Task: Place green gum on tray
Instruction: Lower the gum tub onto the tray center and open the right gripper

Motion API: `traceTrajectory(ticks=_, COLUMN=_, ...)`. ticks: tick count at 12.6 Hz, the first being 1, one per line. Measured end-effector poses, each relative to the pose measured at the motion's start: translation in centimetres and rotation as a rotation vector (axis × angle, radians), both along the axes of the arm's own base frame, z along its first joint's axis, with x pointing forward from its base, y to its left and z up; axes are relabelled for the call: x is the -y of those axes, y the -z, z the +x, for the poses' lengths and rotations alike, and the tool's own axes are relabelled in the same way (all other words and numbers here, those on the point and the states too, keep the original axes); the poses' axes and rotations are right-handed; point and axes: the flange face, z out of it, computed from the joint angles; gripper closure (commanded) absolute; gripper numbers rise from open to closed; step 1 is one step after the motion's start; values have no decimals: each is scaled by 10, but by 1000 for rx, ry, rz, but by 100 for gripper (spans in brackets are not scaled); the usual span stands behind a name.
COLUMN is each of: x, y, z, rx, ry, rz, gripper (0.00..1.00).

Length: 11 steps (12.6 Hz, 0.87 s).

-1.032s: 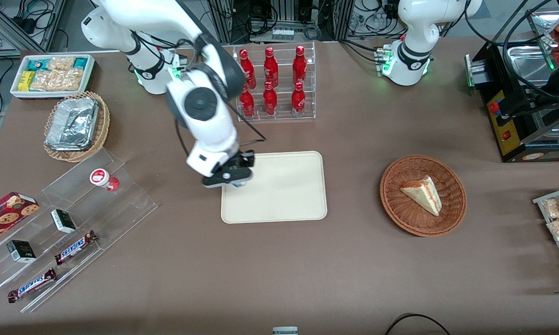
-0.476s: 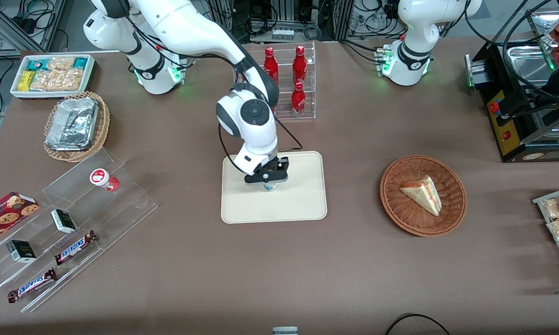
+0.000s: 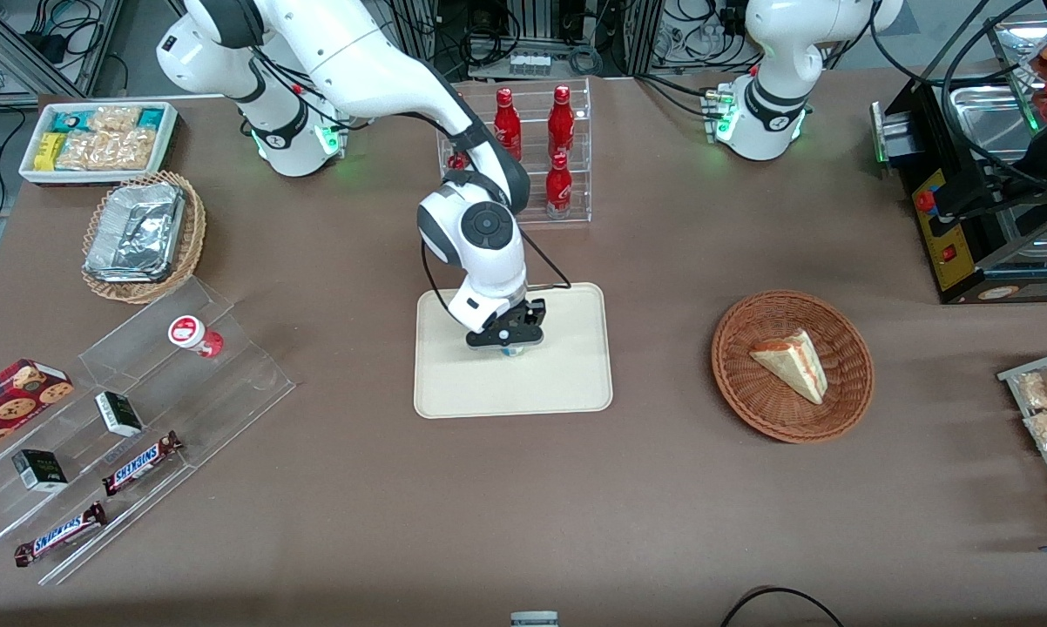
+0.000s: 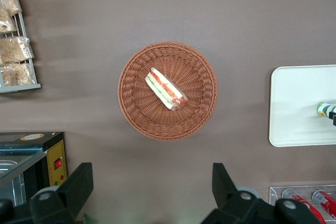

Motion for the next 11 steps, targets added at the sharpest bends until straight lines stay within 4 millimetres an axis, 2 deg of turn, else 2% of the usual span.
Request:
traceTrajectory(ticks=1, x=-1, y=0, z=-1, rx=-5, ry=7, rz=5, gripper=2)
traceTrajectory(ticks=5, x=3, y=0, z=3, rx=-14, ry=31, rz=18, gripper=0)
traceTrajectory(ticks=7, x=8, y=-8, z=10, rx=-6, ry=41, rz=24, gripper=0)
traceTrajectory(ticks=9, x=25, y=-39, z=25, rx=-17, ry=51, rz=27, gripper=0)
traceTrajectory(ticks=11, x=62, y=-93, z=46, rx=-48, ry=36, rz=33, gripper=0)
